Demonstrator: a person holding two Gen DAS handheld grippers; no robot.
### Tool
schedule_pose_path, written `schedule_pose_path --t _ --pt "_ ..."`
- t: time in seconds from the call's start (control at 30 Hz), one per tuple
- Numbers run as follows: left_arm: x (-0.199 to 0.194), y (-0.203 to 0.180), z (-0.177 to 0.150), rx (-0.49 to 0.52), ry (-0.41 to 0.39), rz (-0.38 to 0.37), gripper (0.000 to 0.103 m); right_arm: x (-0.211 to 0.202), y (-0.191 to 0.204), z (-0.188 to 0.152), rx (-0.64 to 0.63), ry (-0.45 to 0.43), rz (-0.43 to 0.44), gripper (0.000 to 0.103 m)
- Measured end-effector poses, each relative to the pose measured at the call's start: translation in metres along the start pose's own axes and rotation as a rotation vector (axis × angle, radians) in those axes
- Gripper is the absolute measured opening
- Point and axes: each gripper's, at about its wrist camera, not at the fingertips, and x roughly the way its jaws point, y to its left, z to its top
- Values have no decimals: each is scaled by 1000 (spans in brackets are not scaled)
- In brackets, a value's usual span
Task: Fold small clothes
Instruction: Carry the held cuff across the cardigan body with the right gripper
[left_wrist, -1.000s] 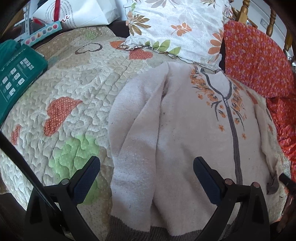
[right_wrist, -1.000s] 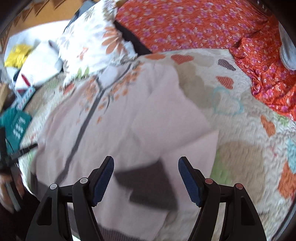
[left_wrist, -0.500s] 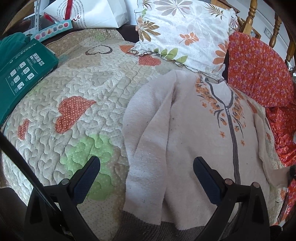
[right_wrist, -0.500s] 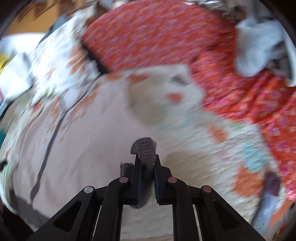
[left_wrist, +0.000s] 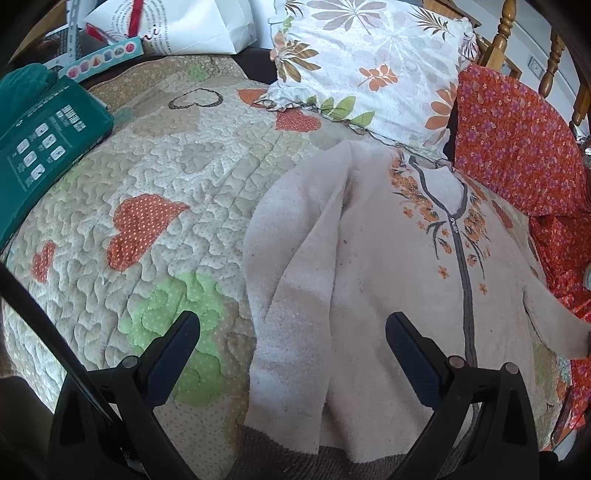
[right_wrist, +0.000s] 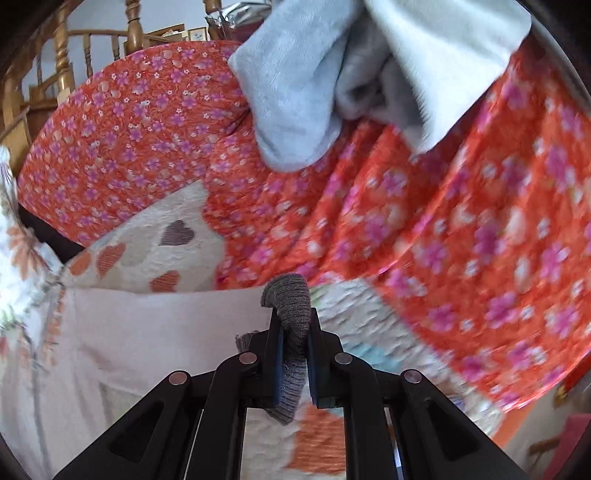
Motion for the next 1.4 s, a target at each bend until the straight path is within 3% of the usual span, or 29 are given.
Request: schedule_pose_path --t 0.07,0.23,0.33,0.43,0.5,0.57,0.73,0.93,1.2,1.3,1.37,1.4 --pt "-7 4 13 2 -8 -18 101 2 13 -2 17 26 65 11" --pt "-20 22 56 -72 -51 -46 101 1 89 0 -23 92 269 11" --pt "-22 32 73 -105 -108 -58 101 -6 157 -6 -55 138 419 11" --pt "-19 44 69 -112 -150 -48 101 -11 224 -18 -117 179 524 11" --pt "-12 55 67 -148 -100 -53 101 -13 279 -32 -177 214 590 11" --pt "-13 67 68 -211 -95 -129 101 -13 332 -51 -244 251 639 11" --pt "-19 88 67 -290 -120 -145 101 6 442 -108 -349 361 700 11" --pt "-18 103 69 -328 -123 -136 101 34 528 -156 -388 452 718 11" --pt "-17 115 74 -348 -134 -117 101 51 584 -182 -427 462 677 13" --pt "-15 114 74 -344 -127 -113 101 53 593 -187 -490 448 642 22" --pt "-15 115 73 -339 -129 -105 101 38 590 -185 -517 419 676 39" --pt "-16 116 73 -342 -131 -102 101 29 587 -185 -530 405 694 42"
